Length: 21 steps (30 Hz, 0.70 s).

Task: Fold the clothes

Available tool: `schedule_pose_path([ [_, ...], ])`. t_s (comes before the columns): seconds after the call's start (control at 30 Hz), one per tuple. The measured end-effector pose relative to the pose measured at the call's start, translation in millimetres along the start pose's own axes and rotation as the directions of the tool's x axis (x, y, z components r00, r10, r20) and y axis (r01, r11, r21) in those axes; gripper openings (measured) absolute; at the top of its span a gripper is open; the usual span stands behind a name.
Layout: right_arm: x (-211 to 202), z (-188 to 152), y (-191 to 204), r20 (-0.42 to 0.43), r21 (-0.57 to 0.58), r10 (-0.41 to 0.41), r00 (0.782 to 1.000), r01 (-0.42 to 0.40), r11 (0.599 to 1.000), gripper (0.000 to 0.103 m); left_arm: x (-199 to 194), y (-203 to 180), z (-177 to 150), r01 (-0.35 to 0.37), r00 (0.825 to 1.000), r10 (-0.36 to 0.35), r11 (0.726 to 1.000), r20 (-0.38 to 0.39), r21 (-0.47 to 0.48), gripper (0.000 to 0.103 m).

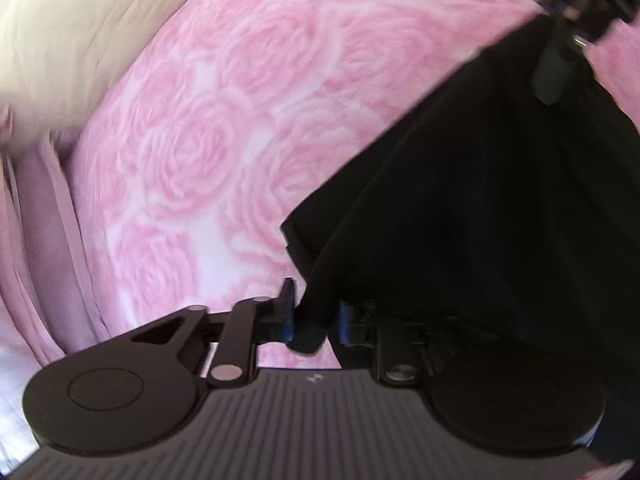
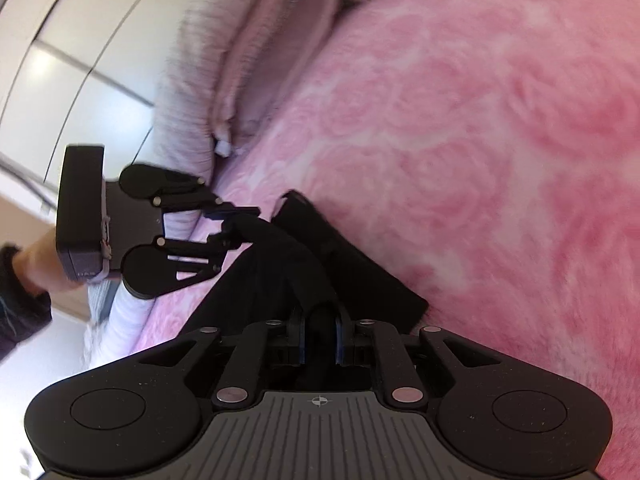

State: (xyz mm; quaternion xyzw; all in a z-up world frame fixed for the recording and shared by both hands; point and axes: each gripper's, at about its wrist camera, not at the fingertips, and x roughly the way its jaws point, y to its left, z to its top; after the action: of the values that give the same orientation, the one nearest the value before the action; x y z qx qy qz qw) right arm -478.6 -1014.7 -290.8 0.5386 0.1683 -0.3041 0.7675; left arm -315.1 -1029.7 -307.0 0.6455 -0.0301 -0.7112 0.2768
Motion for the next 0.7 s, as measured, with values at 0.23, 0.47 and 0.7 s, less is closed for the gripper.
schedule_pose_path([
  [0.23,-30,1,27,0.087,-0.135,-0.174,0.981,0.185,0.973,0.021,-38,46,-50,-0.089,0.995,0.098,0.948,0.016,-0.305,0.033],
  [0.47,-16,-16,104,0.136,-0.464,-0.099,0.986,0.152,0.873,0.021,-49,23,-45,0.068,0.983,0.015,0.899,0.185,-0.432,0.032],
  [0.7,43,-4,60,0.070,-0.468,-0.211,0.975,0.219,0.856,0.021,15,0,-24,0.054,0.982,0.031,0.900,0.187,-0.432,0.053],
])
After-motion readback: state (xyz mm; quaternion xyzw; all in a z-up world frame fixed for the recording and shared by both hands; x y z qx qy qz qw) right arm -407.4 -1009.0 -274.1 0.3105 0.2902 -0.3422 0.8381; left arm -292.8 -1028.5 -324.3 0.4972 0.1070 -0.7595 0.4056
